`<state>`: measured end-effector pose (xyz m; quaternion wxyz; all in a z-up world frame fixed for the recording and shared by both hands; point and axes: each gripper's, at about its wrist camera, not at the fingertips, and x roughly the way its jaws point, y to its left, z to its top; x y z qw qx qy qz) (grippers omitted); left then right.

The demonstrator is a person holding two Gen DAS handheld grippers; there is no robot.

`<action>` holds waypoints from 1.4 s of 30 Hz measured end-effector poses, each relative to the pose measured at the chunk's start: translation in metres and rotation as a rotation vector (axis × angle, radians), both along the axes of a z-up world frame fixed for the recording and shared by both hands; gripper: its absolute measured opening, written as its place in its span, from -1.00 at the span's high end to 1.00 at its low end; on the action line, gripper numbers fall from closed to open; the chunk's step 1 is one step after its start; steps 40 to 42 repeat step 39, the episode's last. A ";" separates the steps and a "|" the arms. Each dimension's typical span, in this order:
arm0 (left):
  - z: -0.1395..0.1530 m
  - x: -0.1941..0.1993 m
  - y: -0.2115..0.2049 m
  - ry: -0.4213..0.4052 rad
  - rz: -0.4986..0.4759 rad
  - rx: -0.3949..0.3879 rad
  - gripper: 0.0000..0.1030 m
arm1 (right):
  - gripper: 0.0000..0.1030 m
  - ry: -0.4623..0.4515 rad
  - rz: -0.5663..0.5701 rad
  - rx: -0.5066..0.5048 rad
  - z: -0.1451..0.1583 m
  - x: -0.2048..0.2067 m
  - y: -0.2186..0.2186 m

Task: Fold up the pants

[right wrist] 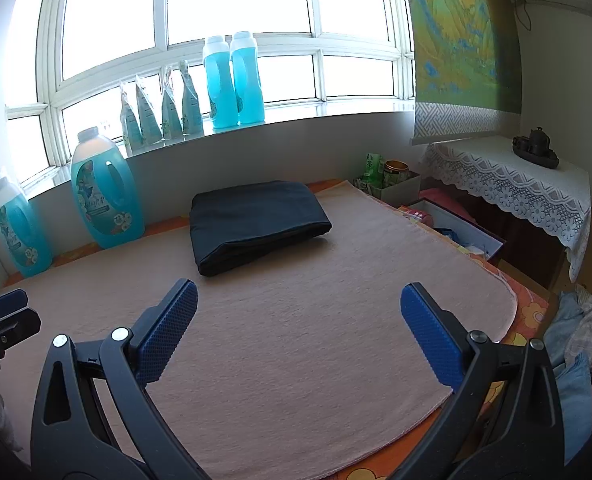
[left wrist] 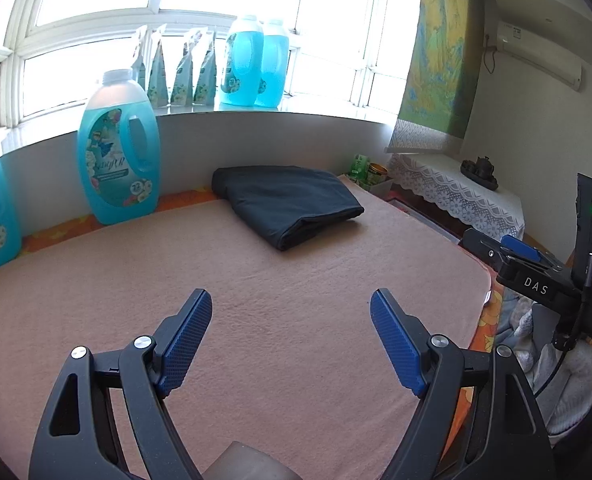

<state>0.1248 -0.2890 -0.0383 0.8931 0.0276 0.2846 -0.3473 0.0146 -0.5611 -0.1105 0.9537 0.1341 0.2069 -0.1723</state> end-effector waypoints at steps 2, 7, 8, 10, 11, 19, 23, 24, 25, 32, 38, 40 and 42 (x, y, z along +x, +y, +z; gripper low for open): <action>0.000 0.000 0.000 0.000 -0.001 0.001 -0.59 | -1.00 0.000 0.002 0.002 0.000 0.001 0.000; 0.001 0.000 0.001 -0.005 0.005 0.004 -0.59 | -1.00 -0.001 0.002 0.000 0.000 0.001 0.002; 0.001 0.000 0.001 -0.007 0.010 0.005 -0.59 | -1.00 0.000 0.003 0.002 0.000 0.000 0.002; 0.001 0.000 0.002 -0.011 0.014 0.005 -0.59 | -1.00 0.000 0.004 0.005 0.000 0.000 0.003; 0.001 0.000 0.002 -0.010 0.017 0.006 -0.59 | -1.00 0.001 0.005 0.005 0.000 0.001 0.004; 0.000 -0.002 0.002 -0.020 0.024 0.011 -0.59 | -1.00 0.001 0.005 0.008 -0.001 0.001 0.005; 0.000 -0.002 0.001 -0.014 0.022 0.008 -0.59 | -1.00 0.001 0.005 0.007 -0.001 0.002 0.006; 0.000 -0.002 0.002 -0.014 0.023 0.007 -0.59 | -1.00 0.001 0.004 0.006 -0.001 0.001 0.005; 0.000 -0.002 0.002 -0.014 0.022 0.006 -0.59 | -1.00 0.001 0.005 0.006 -0.001 0.002 0.006; 0.001 -0.004 0.002 -0.031 0.014 0.004 -0.59 | -1.00 0.000 0.005 0.008 -0.001 0.000 0.007; 0.002 -0.005 0.003 -0.034 0.012 -0.007 -0.59 | -1.00 0.002 0.006 0.008 -0.002 -0.002 0.008; 0.001 -0.004 0.003 -0.034 0.013 -0.005 -0.59 | -1.00 0.004 0.006 0.009 -0.002 -0.001 0.009; 0.001 -0.004 0.003 -0.034 0.013 -0.005 -0.59 | -1.00 0.004 0.006 0.009 -0.002 -0.001 0.009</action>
